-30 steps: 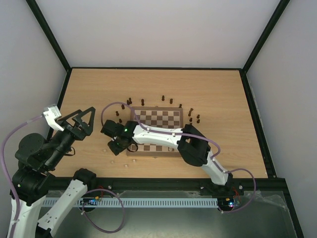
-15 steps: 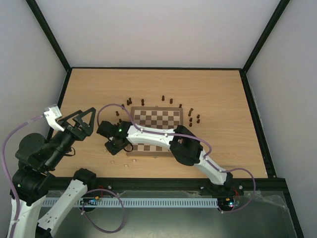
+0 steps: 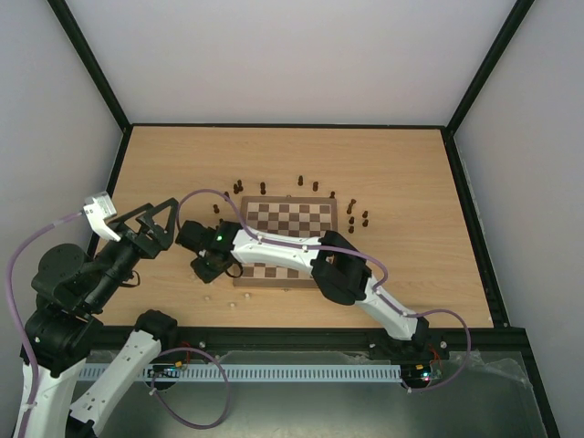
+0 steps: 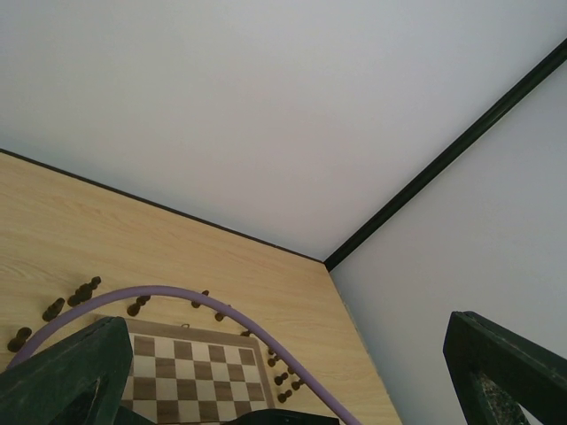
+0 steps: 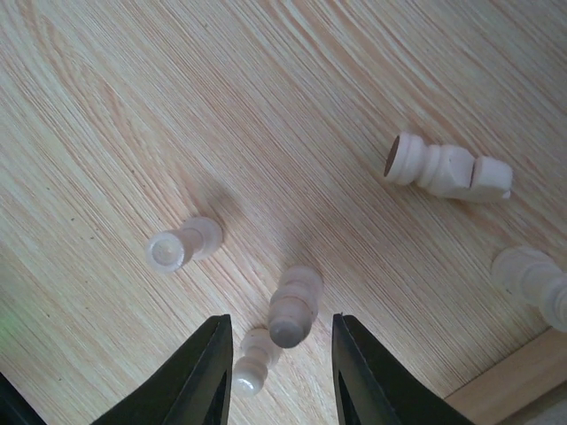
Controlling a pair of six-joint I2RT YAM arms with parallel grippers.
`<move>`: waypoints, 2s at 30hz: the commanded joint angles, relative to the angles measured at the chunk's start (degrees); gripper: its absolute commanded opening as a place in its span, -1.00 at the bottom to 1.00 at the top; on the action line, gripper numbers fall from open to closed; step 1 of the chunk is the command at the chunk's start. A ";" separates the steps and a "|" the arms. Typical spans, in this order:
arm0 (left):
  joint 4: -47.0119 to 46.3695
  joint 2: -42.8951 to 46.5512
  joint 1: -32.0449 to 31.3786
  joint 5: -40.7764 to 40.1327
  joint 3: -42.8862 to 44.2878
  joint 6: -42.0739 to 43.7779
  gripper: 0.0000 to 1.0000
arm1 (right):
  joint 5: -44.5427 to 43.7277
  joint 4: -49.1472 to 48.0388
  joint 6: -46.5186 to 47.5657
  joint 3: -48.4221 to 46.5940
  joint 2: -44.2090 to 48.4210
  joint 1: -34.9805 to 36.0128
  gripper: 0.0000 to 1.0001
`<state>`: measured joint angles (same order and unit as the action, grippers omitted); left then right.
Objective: Set up the chess pieces on the board
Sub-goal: Pick up the chess piece at the center of the board, then place the chess piece on the chessboard.
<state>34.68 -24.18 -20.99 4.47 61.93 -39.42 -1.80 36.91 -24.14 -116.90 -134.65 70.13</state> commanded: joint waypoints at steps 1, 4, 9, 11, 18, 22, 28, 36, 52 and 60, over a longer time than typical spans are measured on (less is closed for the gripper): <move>0.28 0.02 -0.11 0.39 0.09 0.83 0.99 | -0.31 3.76 1.07 -3.01 -2.32 0.18 -0.35; 0.55 0.10 -0.16 0.28 0.33 0.96 0.99 | -0.24 4.22 1.20 -3.93 -3.01 0.18 -0.41; 0.76 0.26 -0.11 0.23 0.44 1.01 0.99 | -0.25 4.31 1.18 -4.04 -3.40 0.19 -0.42; 0.83 0.28 -0.13 0.12 0.44 1.01 0.99 | -0.22 4.47 1.21 -4.10 -3.57 0.18 -0.43; 0.92 0.28 -0.13 0.09 0.21 1.10 0.99 | -0.60 4.45 1.29 -4.12 -3.63 0.18 -0.63; 0.88 0.29 -0.12 -0.09 0.21 1.15 0.99 | -1.08 3.92 1.29 -4.21 -3.03 0.18 -0.67; 0.89 0.32 -0.16 -0.17 0.34 1.02 0.99 | -2.27 3.63 1.38 -3.92 -1.04 0.18 -0.68; 1.18 0.37 -0.11 -0.40 1.48 0.84 0.99 | -3.30 2.12 0.95 0.39 5.34 0.21 -0.69; -2.13 -1.92 -0.10 2.71 -2.56 0.48 0.99 | -11.94 1.35 -4.41 25.13 29.01 0.18 -0.68; -6.36 -5.36 -0.16 6.67 -9.91 0.32 0.99 | -18.22 2.31 -9.45 40.29 38.39 0.11 -0.67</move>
<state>31.38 -28.18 -20.99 8.01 54.83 -39.05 -15.09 36.36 -30.04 -81.47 -99.74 70.15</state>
